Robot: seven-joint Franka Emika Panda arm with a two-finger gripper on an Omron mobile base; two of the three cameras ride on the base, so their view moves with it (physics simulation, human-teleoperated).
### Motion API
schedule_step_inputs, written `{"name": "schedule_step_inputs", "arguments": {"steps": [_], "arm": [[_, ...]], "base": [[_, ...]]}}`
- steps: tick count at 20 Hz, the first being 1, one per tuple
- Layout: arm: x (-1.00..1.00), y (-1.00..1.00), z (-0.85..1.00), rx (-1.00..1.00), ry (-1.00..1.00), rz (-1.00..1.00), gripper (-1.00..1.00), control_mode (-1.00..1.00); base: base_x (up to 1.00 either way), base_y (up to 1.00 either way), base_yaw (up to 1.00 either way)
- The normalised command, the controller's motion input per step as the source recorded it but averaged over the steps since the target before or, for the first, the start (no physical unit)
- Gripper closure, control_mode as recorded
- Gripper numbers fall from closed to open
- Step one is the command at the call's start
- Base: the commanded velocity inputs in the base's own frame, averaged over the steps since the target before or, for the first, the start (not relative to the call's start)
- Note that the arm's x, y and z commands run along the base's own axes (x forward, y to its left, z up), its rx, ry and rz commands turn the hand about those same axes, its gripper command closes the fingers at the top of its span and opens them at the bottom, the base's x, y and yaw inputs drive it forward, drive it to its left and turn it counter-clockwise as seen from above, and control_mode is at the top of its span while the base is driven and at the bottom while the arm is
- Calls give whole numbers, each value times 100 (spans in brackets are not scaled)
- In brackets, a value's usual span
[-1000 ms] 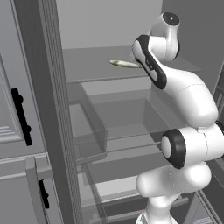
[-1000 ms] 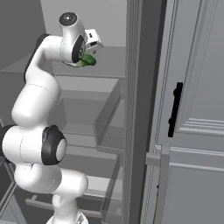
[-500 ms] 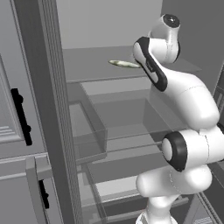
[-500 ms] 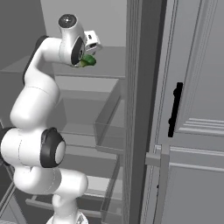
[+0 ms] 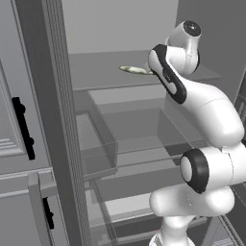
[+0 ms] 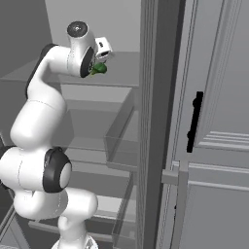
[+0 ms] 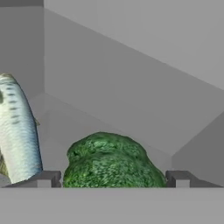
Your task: Place one broccoli and one fish in each tupperware on the nearby counter, to pack two identical lunches.
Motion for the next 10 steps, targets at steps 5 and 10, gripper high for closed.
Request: {"name": "schedule_step_inputs", "arguments": {"steps": [5, 10], "arm": [[0, 0, 0, 0, 0, 0, 100, -100], [-18, 0, 2, 0, 0, -1, 100, -100]], "base": [[0, 0, 0], [0, 0, 0]]}}
